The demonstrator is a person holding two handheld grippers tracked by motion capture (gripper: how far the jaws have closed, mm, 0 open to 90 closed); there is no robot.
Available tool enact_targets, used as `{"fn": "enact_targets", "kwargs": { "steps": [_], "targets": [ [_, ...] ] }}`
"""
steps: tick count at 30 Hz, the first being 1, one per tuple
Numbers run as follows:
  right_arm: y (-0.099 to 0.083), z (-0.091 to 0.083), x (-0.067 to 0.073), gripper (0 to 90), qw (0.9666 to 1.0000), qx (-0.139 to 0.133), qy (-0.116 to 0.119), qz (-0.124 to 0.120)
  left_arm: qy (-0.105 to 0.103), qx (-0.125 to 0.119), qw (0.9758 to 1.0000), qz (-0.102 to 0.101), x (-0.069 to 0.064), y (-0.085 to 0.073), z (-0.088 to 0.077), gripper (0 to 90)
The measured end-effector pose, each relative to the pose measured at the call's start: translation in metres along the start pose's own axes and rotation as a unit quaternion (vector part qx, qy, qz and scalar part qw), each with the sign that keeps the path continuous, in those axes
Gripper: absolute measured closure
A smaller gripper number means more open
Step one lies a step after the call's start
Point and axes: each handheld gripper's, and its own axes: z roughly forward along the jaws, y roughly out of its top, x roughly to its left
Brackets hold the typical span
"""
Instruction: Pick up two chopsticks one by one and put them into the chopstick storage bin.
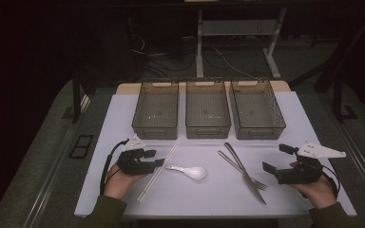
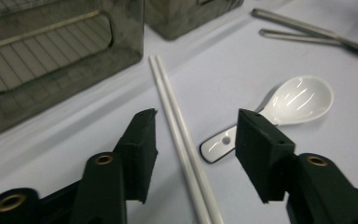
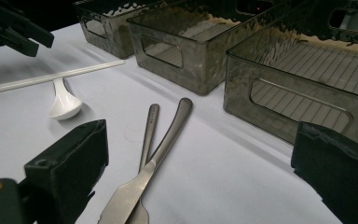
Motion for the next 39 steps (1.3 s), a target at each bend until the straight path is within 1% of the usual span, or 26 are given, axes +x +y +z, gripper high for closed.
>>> {"fn": "enact_targets", "kwargs": {
  "steps": [2, 3, 5, 9, 11, 12, 15, 16, 19, 21, 24, 25, 27, 28, 38, 39],
  "targets": [
    [0.0, 0.0, 0.0, 3.8, 1.0, 0.0, 0.0, 0.001, -0.001, 0.01, 0.9999, 0.001, 0.0, -0.001, 0.001, 50.8],
    [0.0, 0.0, 0.0, 3.8, 1.0, 0.0, 0.0, 0.002, -0.002, 0.014, 0.9999, 0.001, 0.001, -0.001, 0.002, 54.1],
    [0.0, 0.0, 0.0, 3.7, 1.0, 0.0, -0.001, 0.001, -0.004, 0.019, 0.9998, -0.003, 0.001, -0.002, 0.003, 55.4],
    [0.0, -0.001, 0.0, 3.8, 1.0, -0.001, -0.002, 0.002, -0.005, 0.037, 0.9993, 0.002, 0.001, -0.003, 0.005, 61.8],
    [0.0, -0.001, 0.0, 3.8, 1.0, 0.0, -0.002, 0.001, -0.007, 0.039, 0.9992, -0.004, 0.001, -0.004, 0.007, 63.3],
    [0.0, -0.001, 0.0, 3.8, 1.0, 0.0, -0.002, 0.001, -0.009, 0.046, 0.9989, -0.002, 0.001, -0.005, 0.007, 64.6],
    [0.0, -0.001, -0.001, 3.8, 1.0, -0.001, -0.002, 0.002, -0.01, 0.057, 0.9983, -0.005, 0.002, -0.006, 0.008, 68.7],
    [0.0, -0.001, -0.001, 3.8, 1.0, -0.001, -0.003, 0.002, -0.009, 0.061, 0.9981, -0.01, 0.002, -0.006, 0.009, 69.7],
    [0.0, -0.001, -0.001, 3.8, 1.0, 0.0, -0.003, 0.001, -0.012, 0.068, 0.9975, -0.014, 0.002, -0.007, 0.01, 71.8],
    [0.0, -0.001, -0.001, 3.8, 1.0, -0.001, -0.003, 0.002, -0.011, 0.072, 0.9972, -0.018, 0.001, -0.008, 0.011, 72.4],
    [0.0, -0.001, 0.0, 3.8, 1.0, -0.001, -0.003, 0.002, -0.009, 0.081, 0.9965, -0.015, 0.002, -0.008, 0.012, 72.9],
    [0.0, -0.001, -0.001, 3.8, 1.0, -0.001, -0.004, 0.002, -0.01, 0.081, 0.9965, -0.019, 0.001, -0.009, 0.013, 73.8],
    [0.0, -0.001, -0.001, 3.7, 1.0, -0.003, -0.004, 0.001, -0.008, 0.083, 0.9964, -0.016, 0.001, -0.009, 0.013, 74.4],
    [0.0, -0.001, -0.001, 3.8, 1.0, -0.003, -0.005, 0.0, -0.008, 0.089, 0.9959, -0.014, 0.001, -0.009, 0.014, 74.6],
    [0.0, -0.001, -0.001, 3.8, 1.0, -0.004, -0.005, -0.001, -0.003, 0.095, 0.9954, -0.014, 0.001, -0.01, 0.016, 76.3],
    [0.0, -0.001, -0.001, 3.8, 1.0, -0.004, -0.005, 0.0, -0.003, 0.099, 0.995, -0.013, 0.001, -0.01, 0.016, 76.4]
  ]
}}
